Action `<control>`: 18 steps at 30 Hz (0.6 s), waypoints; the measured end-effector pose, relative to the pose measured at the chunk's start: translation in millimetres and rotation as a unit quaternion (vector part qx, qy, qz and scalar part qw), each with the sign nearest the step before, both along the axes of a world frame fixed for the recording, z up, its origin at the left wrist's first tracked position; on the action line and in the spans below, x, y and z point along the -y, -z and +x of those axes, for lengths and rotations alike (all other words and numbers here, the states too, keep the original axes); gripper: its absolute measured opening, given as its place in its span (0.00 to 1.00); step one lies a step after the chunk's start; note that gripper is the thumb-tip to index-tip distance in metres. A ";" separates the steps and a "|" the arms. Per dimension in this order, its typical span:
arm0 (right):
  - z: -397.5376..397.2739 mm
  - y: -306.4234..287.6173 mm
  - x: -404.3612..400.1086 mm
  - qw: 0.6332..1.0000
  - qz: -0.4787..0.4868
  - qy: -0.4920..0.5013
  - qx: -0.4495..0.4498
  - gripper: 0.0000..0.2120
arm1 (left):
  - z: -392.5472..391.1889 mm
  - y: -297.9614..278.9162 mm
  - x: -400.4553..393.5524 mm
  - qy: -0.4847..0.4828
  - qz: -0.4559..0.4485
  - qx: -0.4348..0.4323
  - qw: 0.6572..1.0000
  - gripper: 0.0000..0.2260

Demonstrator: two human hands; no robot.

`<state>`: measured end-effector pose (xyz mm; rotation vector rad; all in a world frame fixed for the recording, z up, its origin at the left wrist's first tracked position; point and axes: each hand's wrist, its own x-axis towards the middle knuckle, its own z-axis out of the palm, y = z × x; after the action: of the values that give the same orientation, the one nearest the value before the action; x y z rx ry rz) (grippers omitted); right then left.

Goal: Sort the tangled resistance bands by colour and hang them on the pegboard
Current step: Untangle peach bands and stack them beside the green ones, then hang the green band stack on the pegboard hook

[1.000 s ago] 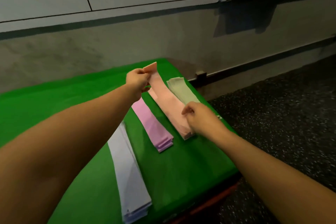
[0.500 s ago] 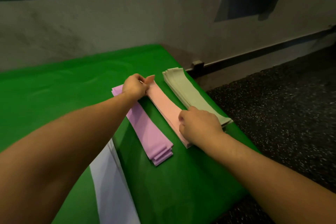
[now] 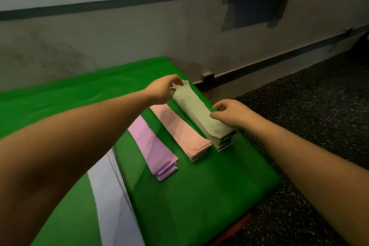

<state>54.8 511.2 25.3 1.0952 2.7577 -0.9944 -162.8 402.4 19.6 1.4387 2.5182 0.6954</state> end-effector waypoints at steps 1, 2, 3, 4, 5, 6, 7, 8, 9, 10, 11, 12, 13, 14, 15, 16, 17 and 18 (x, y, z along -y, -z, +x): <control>-0.1 4.2 -6.2 1.000 -0.029 0.010 0.005 0.22 | 1.9 -2.4 -8.4 0.028 -0.025 -0.014 0.999 0.17; 0.0 8.5 -11.0 0.998 -0.056 0.019 0.013 0.23 | 2.4 -3.5 -17.0 0.053 -0.053 -0.031 0.997 0.19; 0.2 12.0 -14.4 0.996 -0.078 0.026 0.023 0.24 | 3.0 -3.3 -25.8 0.080 -0.084 -0.048 0.992 0.20; -0.1 15.4 -16.9 0.995 -0.091 0.029 0.033 0.25 | 3.4 -1.6 -34.4 0.110 -0.122 -0.064 0.984 0.22; -1.0 18.2 -19.1 0.994 -0.093 0.028 0.043 0.28 | 4.0 0.0 -42.3 0.142 -0.160 -0.085 0.973 0.25; -2.3 20.7 -20.7 0.994 -0.089 0.026 0.051 0.30 | 4.4 1.3 -49.7 0.171 -0.194 -0.108 0.960 0.27; -3.4 22.5 -21.6 0.995 -0.083 0.025 0.057 0.30 | 5.0 1.5 -56.1 0.193 -0.220 -0.131 0.947 0.30; -4.7 24.5 -22.6 0.995 -0.080 0.023 0.060 0.28 | 5.3 1.0 -61.8 0.209 -0.238 -0.148 0.937 0.31; -6.5 27.1 -24.0 0.995 -0.080 0.021 0.061 0.24 | 4.6 1.0 -67.4 0.223 -0.248 -0.152 0.930 0.32; -8.1 30.1 -25.3 0.994 -0.084 0.019 0.064 0.19 | 4.0 1.2 -72.3 0.232 -0.259 -0.143 0.927 0.32; -9.8 33.2 -25.8 0.994 -0.085 0.015 0.066 0.15 | 3.7 2.0 -76.7 0.237 -0.274 -0.130 0.923 0.32; -10.9 36.1 -25.8 0.994 -0.084 0.010 0.068 0.15 | 3.3 4.2 -80.2 0.238 -0.296 -0.121 0.917 0.32; -11.8 38.6 -25.6 0.994 -0.083 0.009 0.072 0.16 | 3.7 6.5 -83.2 0.238 -0.319 -0.120 0.910 0.32; -13.0 40.4 -25.2 0.994 -0.083 0.010 0.073 0.16 | 3.5 8.1 -85.5 0.235 -0.341 -0.124 0.902 0.32; -13.1 41.8 -24.1 0.994 -0.086 0.008 0.073 0.17 | 3.4 8.8 -86.9 0.237 -0.353 -0.129 0.896 0.31; -13.4 42.3 -22.9 0.993 -0.092 0.007 0.071 0.17 | 3.5 7.8 -87.2 0.236 -0.363 -0.132 0.892 0.29; -13.8 42.5 -22.6 0.993 -0.098 0.006 0.066 0.16 | 3.3 5.8 -87.2 0.235 -0.368 -0.135 0.889 0.28; -13.8 42.6 -21.6 0.993 -0.104 0.006 0.062 0.15 | 3.5 4.0 -86.6 0.236 -0.374 -0.137 0.887 0.28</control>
<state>40.9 532.9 -17.2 1.1026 2.4875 -1.1435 -159.3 489.0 15.6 1.7618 2.0535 -0.5421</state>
